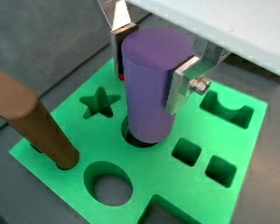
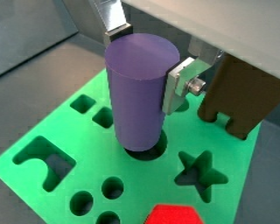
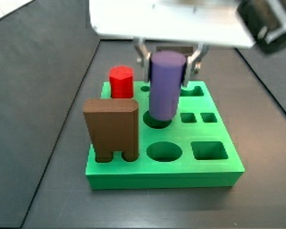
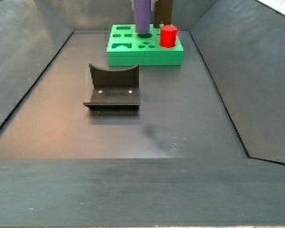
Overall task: Pick up the round object. Move up. Place the round object on the fixture. Regrasp the round object. Move to above the board. Insert the round object.
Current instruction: Insert the round object.
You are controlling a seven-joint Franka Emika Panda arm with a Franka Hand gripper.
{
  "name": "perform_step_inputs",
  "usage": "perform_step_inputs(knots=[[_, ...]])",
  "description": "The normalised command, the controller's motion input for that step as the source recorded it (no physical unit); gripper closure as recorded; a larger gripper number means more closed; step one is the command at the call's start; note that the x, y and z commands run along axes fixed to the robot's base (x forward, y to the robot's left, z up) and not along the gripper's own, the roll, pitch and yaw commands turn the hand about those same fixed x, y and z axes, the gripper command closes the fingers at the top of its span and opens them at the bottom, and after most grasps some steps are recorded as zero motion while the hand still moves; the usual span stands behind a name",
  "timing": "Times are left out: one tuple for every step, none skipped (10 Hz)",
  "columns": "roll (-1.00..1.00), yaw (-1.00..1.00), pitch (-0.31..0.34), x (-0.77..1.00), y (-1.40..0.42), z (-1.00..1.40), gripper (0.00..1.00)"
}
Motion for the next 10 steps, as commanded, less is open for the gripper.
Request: perform_step_inputs(knots=[[0.08,0.00,-0.093,-0.03,-0.03,-0.55,1.00],[0.07,0.00,-0.099,-0.04,-0.09,-0.55,1.00],[0.04,-0.01,-0.096,-0.03,-0.11,-0.52,1.00],[0.04,-0.04,-0.119,-0.14,-0.13,-0.51,1.00],[0.03,-0.05,-0.133,-0.17,-0.17,-0.49,1.00],[0.03,-0.04,-0.146,-0.19,-0.16,-0.52,1.00],[0.11,0.00,-0.147,-0.08,-0.04,-0.63,1.00],[0.15,0.18,-0.141,-0.04,0.12,-0.70,1.00],[0.12,0.31,-0.120,0.00,0.25,-0.68,1.00],[0.05,0.21,-0.080,0.00,0.14,-0.62,1.00]])
